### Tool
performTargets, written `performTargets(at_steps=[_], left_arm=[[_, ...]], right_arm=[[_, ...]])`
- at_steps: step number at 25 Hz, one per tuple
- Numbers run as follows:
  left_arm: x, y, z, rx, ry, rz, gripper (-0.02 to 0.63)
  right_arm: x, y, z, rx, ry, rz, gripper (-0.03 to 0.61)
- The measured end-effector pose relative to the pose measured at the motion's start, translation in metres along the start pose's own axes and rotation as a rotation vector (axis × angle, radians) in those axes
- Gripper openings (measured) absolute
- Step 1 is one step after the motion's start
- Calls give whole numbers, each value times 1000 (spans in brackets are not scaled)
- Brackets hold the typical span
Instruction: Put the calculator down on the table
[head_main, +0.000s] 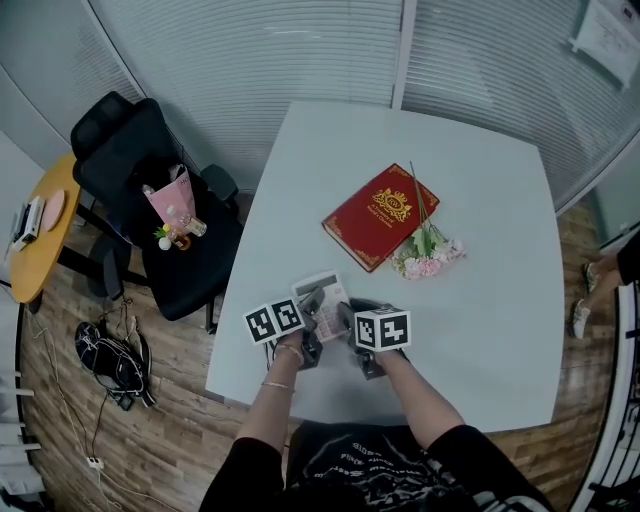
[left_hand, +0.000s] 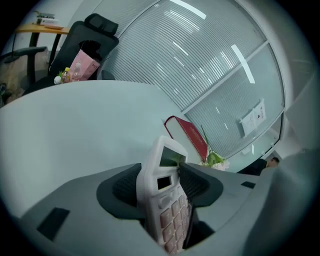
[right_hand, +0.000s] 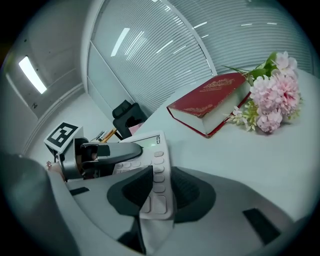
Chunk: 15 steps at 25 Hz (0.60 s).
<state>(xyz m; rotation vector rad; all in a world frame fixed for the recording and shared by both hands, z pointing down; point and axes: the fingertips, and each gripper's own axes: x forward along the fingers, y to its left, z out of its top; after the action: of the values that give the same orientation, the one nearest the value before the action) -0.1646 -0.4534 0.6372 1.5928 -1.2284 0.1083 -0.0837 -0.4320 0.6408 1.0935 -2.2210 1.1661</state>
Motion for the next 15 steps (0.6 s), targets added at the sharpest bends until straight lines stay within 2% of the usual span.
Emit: performTargets(at_steps=[4,9,13,15], left_arm=[[2,-2,0,84,-24,51,279],[4,-10,-8,198,-16,80,358],[2,-5,-13,297,-19,175,397],[-1,-3,-14,313,-28,193,405]], right_arm=[[1,-7,0,55,5,-19,164],[0,-11,2,111,-14,-13,186],[-2,-13,7,168,-41,13,213],[-4,-13,7,194,-45,34,219]])
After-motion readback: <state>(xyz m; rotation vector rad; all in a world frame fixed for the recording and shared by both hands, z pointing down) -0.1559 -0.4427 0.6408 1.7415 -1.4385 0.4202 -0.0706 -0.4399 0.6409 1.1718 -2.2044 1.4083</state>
